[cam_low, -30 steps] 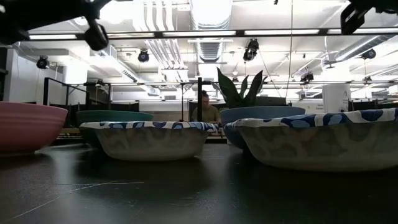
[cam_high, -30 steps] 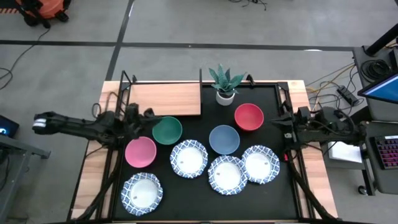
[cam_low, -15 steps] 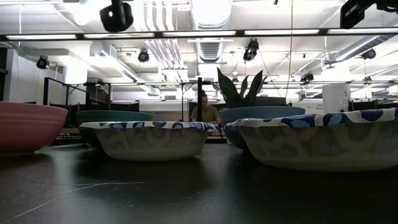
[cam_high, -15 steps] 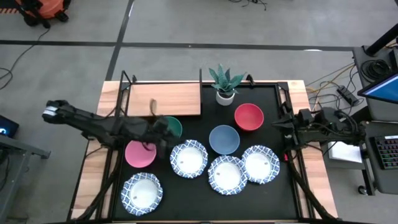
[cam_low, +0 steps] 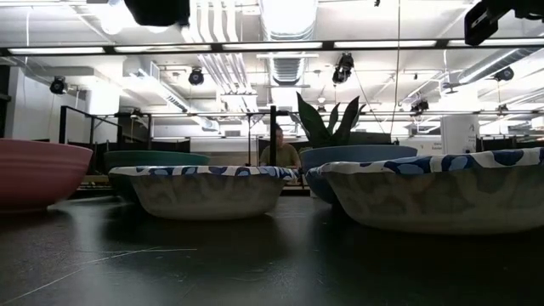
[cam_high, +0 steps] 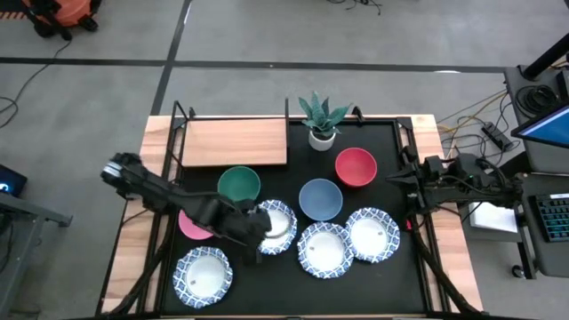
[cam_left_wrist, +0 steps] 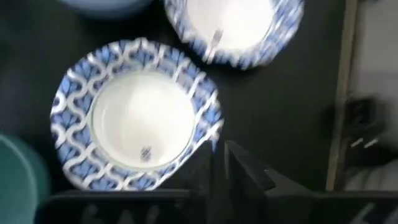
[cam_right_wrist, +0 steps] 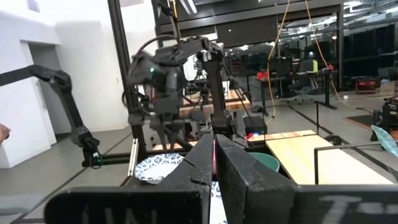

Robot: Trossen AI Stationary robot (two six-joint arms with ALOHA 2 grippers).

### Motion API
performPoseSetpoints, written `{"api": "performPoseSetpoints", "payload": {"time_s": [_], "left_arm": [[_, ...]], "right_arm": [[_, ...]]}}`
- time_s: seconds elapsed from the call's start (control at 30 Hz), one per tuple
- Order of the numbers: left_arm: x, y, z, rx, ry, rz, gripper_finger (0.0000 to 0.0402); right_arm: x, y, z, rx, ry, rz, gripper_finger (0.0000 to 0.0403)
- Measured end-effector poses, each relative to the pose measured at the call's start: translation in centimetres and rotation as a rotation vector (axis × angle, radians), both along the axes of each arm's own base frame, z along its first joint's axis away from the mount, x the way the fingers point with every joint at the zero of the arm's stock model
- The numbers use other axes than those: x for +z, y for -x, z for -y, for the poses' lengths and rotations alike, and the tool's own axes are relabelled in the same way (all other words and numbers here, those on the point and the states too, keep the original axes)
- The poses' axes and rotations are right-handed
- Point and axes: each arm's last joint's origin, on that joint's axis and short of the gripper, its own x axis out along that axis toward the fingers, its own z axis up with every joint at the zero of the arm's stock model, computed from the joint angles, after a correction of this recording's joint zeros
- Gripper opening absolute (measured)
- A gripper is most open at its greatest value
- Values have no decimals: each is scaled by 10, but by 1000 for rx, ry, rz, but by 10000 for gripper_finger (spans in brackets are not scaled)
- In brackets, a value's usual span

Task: Place and stack bowls onto a shelf
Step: Put the white patterned bowl on the shelf

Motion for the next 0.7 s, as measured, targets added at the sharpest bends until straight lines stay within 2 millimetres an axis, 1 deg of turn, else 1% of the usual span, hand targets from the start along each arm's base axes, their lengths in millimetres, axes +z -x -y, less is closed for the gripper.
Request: {"api": "performPoseSetpoints", "payload": {"time_s": [0.17, 0.27, 0.37, 0.43, 0.5, 0.7], "left_arm": [[-21, -19, 12, -96, -96, -105, 107], [-39, -26, 17, -137, -168, -144, 153], [-54, -31, 19, -164, -193, -182, 188], [-64, -35, 21, -172, -204, -204, 200], [-72, -37, 24, -180, -206, -222, 205], [-89, -42, 28, -197, -199, -267, 194]], "right_arm": [[-1, 0, 0, 2, -16, -10, 9], [-2, 0, 0, 3, -18, -24, 9], [-3, 0, 0, 3, -18, -29, 9], [-3, 0, 0, 3, -18, -36, 9], [-4, -1, 0, 3, -18, -42, 9], [-4, -1, 0, 2, -16, -44, 9]]}}
